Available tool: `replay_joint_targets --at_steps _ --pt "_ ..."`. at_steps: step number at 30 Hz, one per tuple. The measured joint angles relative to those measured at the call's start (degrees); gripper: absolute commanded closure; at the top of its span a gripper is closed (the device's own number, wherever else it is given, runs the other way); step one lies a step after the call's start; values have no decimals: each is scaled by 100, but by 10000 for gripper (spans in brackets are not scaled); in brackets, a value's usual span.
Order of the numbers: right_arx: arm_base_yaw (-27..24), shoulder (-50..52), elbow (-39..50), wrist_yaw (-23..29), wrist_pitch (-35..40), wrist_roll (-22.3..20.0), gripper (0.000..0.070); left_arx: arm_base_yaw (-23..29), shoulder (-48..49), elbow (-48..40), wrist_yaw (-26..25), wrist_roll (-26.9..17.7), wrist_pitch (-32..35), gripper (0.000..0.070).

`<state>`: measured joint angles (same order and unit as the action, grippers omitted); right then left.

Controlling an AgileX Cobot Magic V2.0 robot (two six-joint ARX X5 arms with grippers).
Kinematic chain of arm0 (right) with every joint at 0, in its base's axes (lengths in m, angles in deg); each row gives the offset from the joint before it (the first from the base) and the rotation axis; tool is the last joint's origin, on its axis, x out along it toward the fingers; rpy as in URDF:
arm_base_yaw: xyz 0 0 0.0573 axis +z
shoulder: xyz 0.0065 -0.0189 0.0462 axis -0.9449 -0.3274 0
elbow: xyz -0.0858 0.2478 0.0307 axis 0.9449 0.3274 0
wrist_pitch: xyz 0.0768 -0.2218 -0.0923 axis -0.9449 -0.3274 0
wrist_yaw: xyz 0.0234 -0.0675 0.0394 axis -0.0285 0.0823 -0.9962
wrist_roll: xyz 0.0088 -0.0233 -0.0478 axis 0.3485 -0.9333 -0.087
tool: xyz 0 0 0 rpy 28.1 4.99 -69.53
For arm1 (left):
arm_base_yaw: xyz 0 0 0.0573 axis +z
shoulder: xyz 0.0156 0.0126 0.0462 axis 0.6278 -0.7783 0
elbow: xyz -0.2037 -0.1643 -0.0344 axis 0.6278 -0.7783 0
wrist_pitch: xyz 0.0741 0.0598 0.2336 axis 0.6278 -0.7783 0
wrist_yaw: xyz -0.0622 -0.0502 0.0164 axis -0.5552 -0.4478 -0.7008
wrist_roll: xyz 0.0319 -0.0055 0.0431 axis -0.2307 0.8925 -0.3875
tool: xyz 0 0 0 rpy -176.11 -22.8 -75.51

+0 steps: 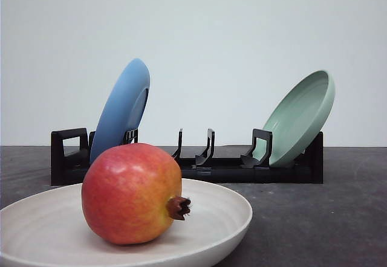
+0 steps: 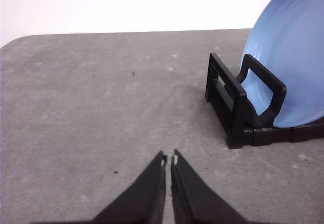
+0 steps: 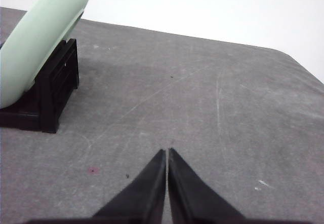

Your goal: Place pomegranate in white plate

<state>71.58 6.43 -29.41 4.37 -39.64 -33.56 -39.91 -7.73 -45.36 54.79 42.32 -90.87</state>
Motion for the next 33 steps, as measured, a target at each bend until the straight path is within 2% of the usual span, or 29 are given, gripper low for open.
replay_joint_targets --at_steps 33 --pt "0 0 0 0 0 0 700 0 0 0 2 0 0 700"
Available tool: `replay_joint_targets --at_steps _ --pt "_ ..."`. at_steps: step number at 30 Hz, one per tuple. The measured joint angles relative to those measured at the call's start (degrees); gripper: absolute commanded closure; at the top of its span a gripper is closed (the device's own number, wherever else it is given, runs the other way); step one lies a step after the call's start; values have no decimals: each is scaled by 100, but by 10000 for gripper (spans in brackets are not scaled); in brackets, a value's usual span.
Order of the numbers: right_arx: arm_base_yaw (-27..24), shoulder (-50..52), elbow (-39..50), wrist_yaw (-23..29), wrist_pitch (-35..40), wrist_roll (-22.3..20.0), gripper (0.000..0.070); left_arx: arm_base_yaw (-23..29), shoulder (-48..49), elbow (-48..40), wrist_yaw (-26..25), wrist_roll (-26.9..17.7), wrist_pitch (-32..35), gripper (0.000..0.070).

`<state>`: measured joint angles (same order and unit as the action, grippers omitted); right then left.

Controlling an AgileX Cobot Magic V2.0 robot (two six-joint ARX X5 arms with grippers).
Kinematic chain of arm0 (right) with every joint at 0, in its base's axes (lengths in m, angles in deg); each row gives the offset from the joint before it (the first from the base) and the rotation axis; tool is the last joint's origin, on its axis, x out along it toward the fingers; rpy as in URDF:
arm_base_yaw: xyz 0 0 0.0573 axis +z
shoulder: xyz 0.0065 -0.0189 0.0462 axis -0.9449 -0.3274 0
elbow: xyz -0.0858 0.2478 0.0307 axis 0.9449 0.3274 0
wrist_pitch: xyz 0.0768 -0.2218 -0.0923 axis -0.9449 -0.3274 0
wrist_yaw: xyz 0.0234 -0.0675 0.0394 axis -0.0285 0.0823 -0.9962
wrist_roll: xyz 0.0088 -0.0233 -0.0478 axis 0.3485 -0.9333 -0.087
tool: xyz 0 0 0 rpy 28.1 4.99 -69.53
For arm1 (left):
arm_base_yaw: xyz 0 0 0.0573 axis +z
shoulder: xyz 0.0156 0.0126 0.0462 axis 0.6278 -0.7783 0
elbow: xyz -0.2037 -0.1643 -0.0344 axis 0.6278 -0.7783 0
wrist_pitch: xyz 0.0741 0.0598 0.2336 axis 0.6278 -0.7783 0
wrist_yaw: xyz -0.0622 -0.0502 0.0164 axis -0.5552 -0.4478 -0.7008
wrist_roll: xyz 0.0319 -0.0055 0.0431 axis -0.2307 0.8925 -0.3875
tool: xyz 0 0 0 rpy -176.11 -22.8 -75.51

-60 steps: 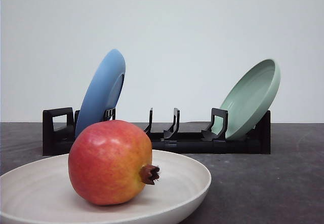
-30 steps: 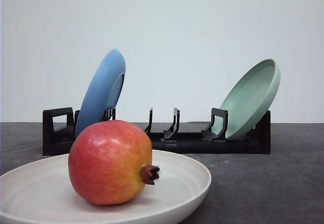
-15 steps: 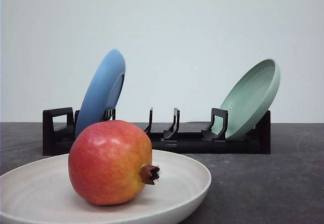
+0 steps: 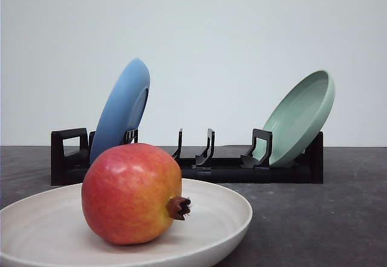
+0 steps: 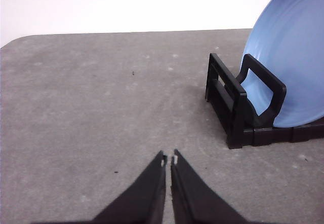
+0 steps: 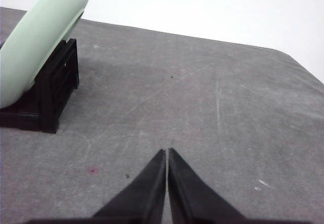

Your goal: Place pomegranate in white plate

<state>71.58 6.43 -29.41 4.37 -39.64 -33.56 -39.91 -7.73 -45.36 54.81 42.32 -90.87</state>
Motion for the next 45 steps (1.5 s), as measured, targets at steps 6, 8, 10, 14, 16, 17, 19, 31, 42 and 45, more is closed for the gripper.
replay_joint_targets --at_steps 6,8,10,14,16,17,19,31,42,45 --pt "0 0 0 0 0 0 700 0 0 0 0 2 0 700" --pt "0 0 0 0 0 0 700 0 0 0 0 0 0 700" --pt "0 0 0 0 0 0 700 0 0 0 0 2 0 700" --pt "0 0 0 0 0 0 700 0 0 0 0 0 0 700" --pt "0 0 0 0 0 0 700 0 0 0 0 2 0 700" --pt "0 0 0 0 0 0 700 0 0 0 0 0 0 700" --pt "0 0 0 0 0 0 700 0 0 0 0 0 0 700" --pt "0 0 0 0 0 0 700 0 0 0 -2 0 0 700" --pt "0 0 0 0 0 0 700 0 0 0 0 2 0 700" --pt "0 0 0 0 0 0 700 0 0 0 0 0 0 700"
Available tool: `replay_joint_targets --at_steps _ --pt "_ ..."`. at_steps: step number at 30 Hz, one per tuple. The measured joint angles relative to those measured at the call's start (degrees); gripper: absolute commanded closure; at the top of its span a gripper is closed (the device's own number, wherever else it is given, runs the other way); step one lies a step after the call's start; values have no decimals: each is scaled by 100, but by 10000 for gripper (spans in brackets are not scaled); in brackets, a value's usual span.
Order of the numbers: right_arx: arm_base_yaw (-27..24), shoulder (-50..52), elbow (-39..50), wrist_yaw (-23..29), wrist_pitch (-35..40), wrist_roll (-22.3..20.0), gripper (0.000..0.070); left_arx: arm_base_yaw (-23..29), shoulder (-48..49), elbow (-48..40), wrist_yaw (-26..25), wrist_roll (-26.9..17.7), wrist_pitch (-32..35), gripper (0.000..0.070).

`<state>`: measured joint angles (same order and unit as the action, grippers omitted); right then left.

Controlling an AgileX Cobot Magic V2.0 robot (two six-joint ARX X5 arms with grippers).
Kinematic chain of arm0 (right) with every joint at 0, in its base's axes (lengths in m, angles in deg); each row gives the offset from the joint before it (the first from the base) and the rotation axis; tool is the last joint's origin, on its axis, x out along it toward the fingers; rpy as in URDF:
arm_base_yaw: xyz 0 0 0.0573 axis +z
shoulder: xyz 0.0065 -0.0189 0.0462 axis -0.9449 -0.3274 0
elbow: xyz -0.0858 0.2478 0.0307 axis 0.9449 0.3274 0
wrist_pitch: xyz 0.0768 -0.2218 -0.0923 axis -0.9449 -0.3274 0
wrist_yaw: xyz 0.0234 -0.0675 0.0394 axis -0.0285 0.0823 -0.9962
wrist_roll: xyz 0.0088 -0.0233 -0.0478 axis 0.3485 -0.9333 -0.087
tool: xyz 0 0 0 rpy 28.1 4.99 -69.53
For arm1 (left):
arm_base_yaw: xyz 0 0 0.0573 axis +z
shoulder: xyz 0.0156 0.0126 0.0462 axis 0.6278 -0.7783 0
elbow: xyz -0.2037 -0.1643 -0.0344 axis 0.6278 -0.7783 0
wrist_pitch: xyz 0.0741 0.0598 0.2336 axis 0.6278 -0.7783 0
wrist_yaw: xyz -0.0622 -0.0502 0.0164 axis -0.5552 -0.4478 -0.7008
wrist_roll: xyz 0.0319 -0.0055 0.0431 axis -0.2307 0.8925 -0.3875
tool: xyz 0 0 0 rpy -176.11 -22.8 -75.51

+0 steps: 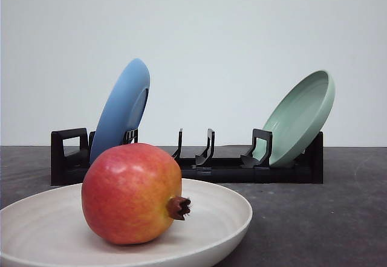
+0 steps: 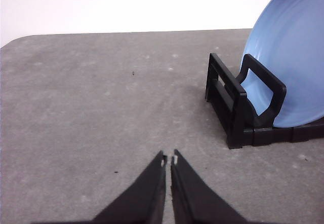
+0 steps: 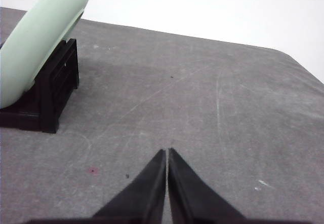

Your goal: Place pomegranate in white plate

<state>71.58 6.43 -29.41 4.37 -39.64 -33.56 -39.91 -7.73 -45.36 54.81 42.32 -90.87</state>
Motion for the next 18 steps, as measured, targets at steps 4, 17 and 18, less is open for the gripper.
replay_joint_targets --at_steps 4,17,18 --pt "0 0 0 0 0 0 700 0 0 0 0 1 0 700" --pt "0 0 0 0 0 0 700 0 0 0 0 0 0 700" --pt "0 0 0 0 0 0 700 0 0 0 0 0 0 700"
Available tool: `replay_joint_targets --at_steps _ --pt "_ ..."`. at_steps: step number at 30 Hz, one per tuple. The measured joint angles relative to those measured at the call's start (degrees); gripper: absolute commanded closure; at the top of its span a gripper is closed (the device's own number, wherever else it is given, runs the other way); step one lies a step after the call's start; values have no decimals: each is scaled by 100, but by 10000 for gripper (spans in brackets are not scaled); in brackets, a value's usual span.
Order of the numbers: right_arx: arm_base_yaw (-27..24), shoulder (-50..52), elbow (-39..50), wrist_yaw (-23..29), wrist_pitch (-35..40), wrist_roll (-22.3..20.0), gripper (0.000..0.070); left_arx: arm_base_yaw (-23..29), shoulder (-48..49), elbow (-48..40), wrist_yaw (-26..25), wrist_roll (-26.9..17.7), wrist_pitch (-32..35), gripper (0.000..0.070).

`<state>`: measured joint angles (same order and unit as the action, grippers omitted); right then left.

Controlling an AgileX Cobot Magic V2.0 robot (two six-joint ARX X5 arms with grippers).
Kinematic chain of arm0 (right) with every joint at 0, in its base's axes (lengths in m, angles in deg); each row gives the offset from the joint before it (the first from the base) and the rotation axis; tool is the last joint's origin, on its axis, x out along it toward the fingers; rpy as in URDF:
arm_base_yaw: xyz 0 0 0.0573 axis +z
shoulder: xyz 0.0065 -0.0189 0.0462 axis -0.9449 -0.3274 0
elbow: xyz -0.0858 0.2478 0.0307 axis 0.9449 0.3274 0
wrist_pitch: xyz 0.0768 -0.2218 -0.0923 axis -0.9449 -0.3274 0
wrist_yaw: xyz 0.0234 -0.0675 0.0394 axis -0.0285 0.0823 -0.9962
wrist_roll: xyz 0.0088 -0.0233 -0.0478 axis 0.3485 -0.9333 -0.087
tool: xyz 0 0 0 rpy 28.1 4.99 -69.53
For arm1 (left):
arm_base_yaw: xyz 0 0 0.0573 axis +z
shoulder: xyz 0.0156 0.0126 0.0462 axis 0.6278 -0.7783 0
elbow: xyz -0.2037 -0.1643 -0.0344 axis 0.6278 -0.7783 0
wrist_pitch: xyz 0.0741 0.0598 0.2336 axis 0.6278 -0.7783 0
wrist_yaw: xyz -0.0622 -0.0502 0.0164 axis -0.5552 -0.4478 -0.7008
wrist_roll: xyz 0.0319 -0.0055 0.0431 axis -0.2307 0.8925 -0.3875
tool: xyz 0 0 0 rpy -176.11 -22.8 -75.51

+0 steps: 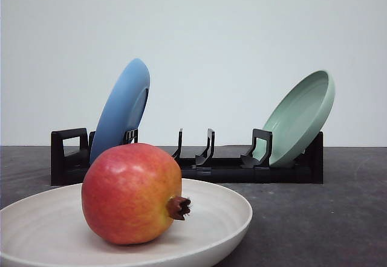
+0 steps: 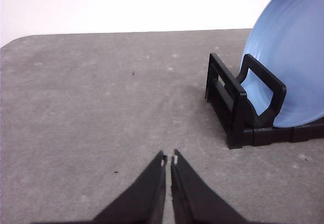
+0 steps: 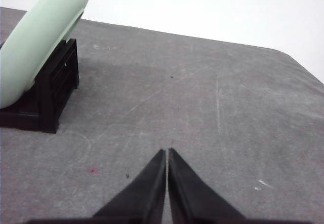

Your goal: Place pomegranate in white plate

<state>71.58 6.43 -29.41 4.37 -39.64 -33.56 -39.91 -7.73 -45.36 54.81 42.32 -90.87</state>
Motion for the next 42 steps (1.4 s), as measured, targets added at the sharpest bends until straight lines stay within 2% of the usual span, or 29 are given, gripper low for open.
replay_joint_targets --at_steps 42 --pt "0 0 0 0 0 0 700 0 0 0 0 0 0 700"
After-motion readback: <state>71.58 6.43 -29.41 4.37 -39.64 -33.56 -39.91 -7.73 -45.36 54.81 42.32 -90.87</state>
